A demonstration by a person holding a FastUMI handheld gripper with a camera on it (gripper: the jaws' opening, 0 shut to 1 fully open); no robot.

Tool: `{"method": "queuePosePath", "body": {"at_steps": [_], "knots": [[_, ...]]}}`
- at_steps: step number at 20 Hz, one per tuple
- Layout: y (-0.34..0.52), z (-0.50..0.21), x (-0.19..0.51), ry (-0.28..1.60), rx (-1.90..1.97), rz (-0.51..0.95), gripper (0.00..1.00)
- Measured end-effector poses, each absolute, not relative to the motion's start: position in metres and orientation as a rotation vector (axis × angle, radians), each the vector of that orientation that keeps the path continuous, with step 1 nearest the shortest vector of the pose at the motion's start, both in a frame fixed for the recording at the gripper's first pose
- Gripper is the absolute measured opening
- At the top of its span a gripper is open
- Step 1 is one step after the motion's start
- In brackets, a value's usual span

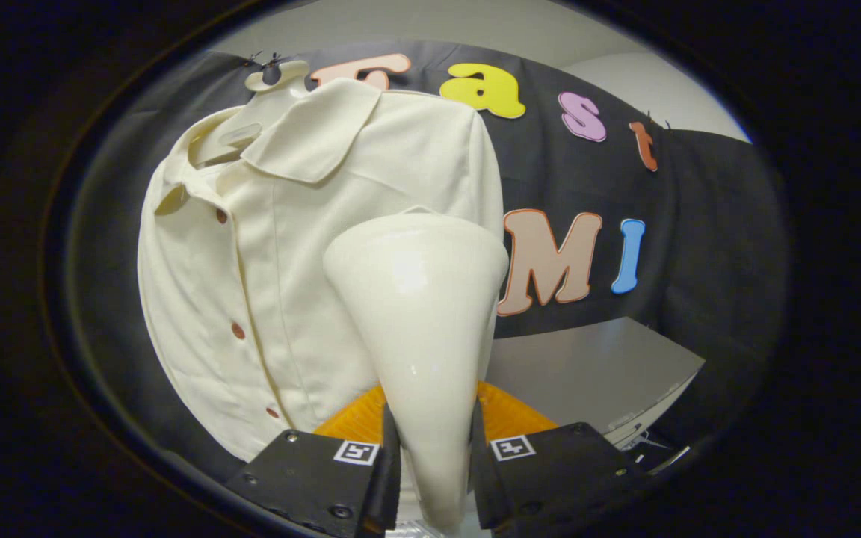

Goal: Iron the clothes twice with a garment steamer, once on the left side and once on the right side.

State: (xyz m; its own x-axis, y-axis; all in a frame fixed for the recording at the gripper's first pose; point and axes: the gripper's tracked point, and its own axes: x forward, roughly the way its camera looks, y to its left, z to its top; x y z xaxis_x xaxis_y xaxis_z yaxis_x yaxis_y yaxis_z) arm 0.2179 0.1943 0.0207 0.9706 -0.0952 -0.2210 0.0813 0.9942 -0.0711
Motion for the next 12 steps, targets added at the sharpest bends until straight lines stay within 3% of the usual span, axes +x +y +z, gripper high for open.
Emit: {"method": "queuePosePath", "body": {"at_steps": [12], "knots": [[0.184,-0.058,0.216,0.346,-0.113,-0.155,0.40]]}}
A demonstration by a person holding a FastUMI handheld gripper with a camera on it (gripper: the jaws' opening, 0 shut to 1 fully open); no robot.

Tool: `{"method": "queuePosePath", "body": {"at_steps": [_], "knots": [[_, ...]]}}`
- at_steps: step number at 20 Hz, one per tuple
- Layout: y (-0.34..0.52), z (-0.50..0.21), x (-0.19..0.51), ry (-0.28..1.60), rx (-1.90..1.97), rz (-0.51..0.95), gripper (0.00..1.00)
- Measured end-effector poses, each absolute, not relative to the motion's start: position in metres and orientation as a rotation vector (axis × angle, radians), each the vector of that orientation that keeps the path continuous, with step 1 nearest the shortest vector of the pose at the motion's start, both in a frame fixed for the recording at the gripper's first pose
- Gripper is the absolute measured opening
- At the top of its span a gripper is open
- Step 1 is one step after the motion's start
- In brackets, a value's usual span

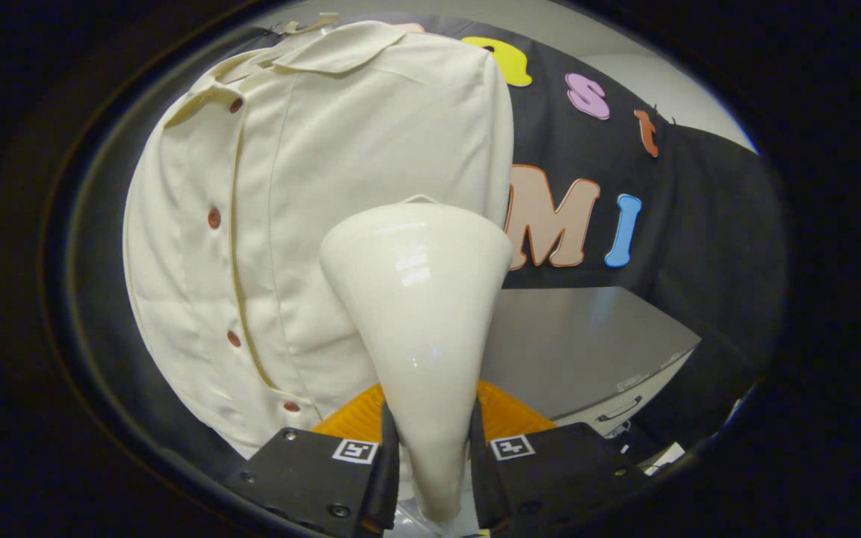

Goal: Iron the clothes twice with a garment steamer, once on the left side and once on the right side.

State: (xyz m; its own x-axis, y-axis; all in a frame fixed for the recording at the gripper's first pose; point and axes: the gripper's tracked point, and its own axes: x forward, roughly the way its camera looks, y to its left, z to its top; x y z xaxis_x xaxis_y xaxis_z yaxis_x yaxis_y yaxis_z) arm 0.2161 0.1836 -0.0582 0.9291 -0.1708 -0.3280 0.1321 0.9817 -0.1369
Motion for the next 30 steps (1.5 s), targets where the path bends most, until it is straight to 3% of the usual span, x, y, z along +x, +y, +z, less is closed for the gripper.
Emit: {"method": "queuePosePath", "body": {"at_steps": [7,30], "knots": [[0.179,-0.091,0.214,0.394,-0.122,-0.158,0.40],[0.180,-0.310,0.207,0.660,-0.205,-0.182,0.41]]}}
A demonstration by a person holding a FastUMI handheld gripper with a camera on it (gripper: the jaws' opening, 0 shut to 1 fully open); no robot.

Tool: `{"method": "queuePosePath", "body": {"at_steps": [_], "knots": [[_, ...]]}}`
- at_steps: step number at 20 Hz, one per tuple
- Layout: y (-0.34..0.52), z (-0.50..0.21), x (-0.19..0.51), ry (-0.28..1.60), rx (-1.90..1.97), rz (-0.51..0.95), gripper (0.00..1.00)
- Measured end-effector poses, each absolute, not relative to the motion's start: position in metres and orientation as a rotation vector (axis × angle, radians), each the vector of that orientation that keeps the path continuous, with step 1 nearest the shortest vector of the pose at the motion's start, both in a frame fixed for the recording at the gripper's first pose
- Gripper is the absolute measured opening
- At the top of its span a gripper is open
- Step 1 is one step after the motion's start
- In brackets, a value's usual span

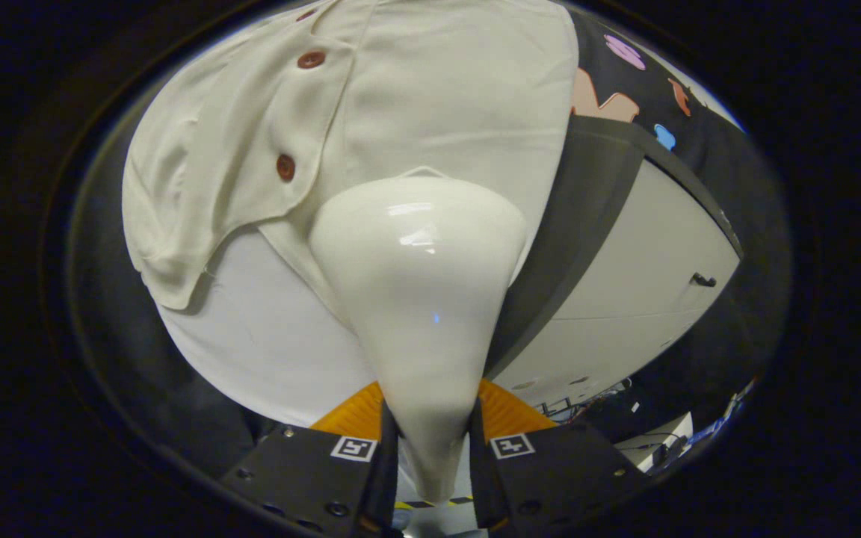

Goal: Iron the clothes twice with a garment steamer, once on the left side and once on the right side.

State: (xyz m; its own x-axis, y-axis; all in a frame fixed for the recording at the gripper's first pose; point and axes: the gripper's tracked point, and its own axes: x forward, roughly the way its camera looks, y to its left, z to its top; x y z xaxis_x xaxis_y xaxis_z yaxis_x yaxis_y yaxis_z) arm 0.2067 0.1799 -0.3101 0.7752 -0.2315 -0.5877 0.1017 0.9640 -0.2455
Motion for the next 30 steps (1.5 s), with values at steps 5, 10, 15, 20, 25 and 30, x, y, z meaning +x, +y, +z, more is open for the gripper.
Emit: {"method": "queuePosePath", "body": {"at_steps": [5,10,15,20,25,30], "knots": [[0.179,-0.323,0.204,0.688,-0.172,-0.212,0.41],[0.174,-0.327,0.186,0.728,-0.189,-0.202,0.41],[0.165,-0.316,0.139,0.702,-0.189,-0.151,0.41],[0.145,-0.281,0.087,0.634,-0.208,-0.084,0.41],[0.123,-0.221,0.051,0.544,-0.260,-0.017,0.41],[0.113,-0.161,0.033,0.483,-0.294,0.050,0.41]]}}
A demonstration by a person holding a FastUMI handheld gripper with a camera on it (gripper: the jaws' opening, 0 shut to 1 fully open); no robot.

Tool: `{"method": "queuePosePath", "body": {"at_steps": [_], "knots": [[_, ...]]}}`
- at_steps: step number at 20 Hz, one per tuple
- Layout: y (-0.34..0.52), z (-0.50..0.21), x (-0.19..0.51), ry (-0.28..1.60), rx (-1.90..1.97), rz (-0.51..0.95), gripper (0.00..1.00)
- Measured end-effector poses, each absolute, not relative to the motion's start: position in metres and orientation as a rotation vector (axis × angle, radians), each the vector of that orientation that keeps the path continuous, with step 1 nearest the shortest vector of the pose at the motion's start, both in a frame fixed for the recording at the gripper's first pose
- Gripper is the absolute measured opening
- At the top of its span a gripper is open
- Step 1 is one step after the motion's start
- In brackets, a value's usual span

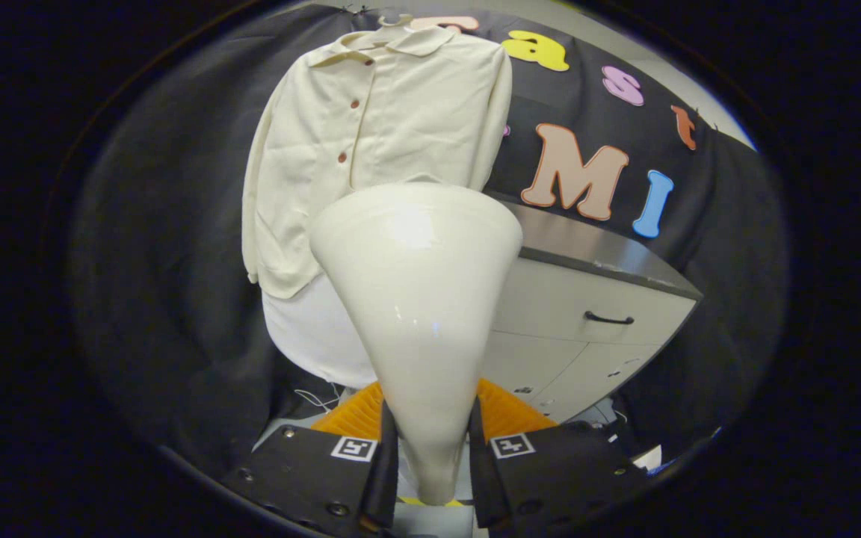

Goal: Iron the clothes twice with a garment steamer, once on the left side and once on the right side.

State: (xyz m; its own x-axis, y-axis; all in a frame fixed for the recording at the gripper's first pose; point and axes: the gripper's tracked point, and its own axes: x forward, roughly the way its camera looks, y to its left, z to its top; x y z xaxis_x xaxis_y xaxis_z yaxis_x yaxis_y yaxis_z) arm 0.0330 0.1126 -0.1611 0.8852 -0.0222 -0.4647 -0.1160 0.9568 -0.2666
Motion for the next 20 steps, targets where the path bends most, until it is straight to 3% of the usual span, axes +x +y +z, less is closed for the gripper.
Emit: {"method": "queuePosePath", "body": {"at_steps": [12,20], "knots": [[0.094,-0.035,0.032,0.288,-0.204,0.063,0.40],[0.082,0.002,0.044,0.279,-0.200,0.050,0.40]]}}
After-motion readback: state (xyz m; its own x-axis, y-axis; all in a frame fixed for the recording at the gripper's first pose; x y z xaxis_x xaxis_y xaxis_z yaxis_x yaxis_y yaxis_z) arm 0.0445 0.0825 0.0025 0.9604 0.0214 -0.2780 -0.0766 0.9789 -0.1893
